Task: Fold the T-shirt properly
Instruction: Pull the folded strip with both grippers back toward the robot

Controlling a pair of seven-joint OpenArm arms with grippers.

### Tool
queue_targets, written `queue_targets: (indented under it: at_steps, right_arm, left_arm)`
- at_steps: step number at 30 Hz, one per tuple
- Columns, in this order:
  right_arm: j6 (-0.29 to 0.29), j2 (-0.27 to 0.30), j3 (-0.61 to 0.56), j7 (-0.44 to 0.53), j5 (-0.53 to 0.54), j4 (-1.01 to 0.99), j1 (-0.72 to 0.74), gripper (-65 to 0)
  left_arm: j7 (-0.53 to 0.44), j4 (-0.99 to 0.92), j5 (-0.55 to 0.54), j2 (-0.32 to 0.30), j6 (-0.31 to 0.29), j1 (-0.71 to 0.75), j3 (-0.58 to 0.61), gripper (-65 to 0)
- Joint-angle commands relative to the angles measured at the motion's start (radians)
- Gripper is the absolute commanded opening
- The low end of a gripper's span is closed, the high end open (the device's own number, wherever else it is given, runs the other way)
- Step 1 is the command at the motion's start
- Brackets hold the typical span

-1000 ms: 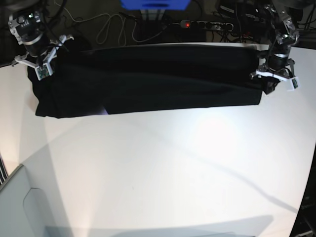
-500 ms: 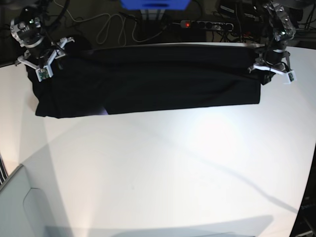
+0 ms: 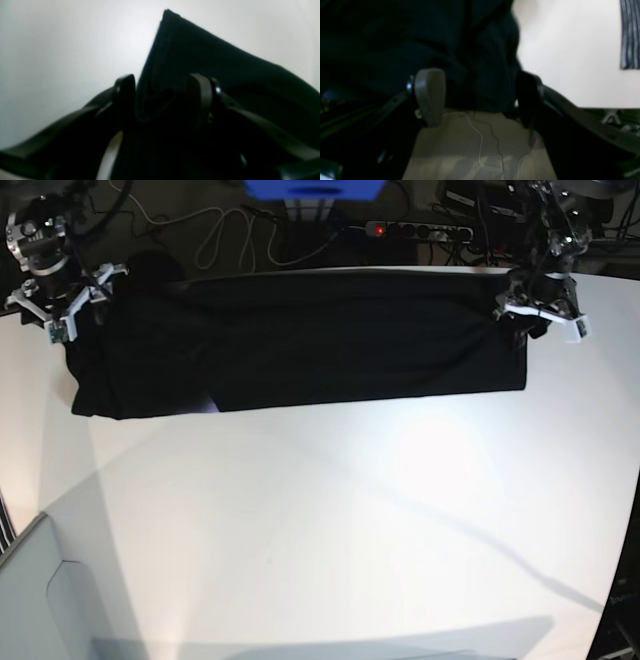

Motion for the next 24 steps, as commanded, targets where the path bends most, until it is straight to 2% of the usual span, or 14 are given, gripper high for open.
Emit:
queue_targets:
  at_steps: [1,3,4,8,16,18,19,21,24]
  right_arm:
    - [0.026,0.009,0.007,0.011,0.007,0.019,-0.007,-23.5]
    - [0.034,0.009,0.005,0.011,0.007,0.019,-0.017,-23.5]
    - [0.059,0.009,0.005,0.011,0.007,0.019,-0.020,-23.5]
    - [0.059,-0.022,0.011,0.011,0.007,0.018,-0.017,-23.1]
    - [0.059,-0.018,0.005,0.016,0.007,-0.096,0.041,-23.6]
    - [0.059,-0.005,0.004,0.019,0.007,-0.107,0.046,-25.7]
    - [0.059,0.000,0.001,0.019,0.007,-0.108,0.046,-28.9]
    - [0.059,0.003,-0.013,0.019,0.007,-0.108,0.046,-39.8]
    - [0.059,0.001,-0.012,0.011,0.007,-0.108,0.066,-62.7]
  left_arm:
    - [-0.019,0.019,-0.015,-0.013,-0.002,0.005,-0.007,-32.7]
    - [-0.019,0.016,-0.009,-0.013,-0.002,0.002,-0.007,-32.7]
    - [-0.020,0.012,-0.009,-0.013,-0.002,0.002,-0.007,-32.7]
    - [-0.020,0.007,-0.007,-0.013,-0.002,0.001,-0.002,-32.7]
    - [-0.020,0.005,-0.007,-0.013,-0.002,-0.001,-0.005,-32.7]
    - [-0.020,0.005,-0.007,-0.013,-0.002,-0.001,-0.005,-32.7]
    - [-0.020,0.005,-0.007,-0.013,-0.002,-0.001,-0.005,-32.7]
    - [-0.020,0.005,-0.006,-0.013,-0.002,0.001,-0.007,-32.7]
    - [-0.020,0.005,-0.006,-0.013,-0.002,0.001,-0.007,-32.7]
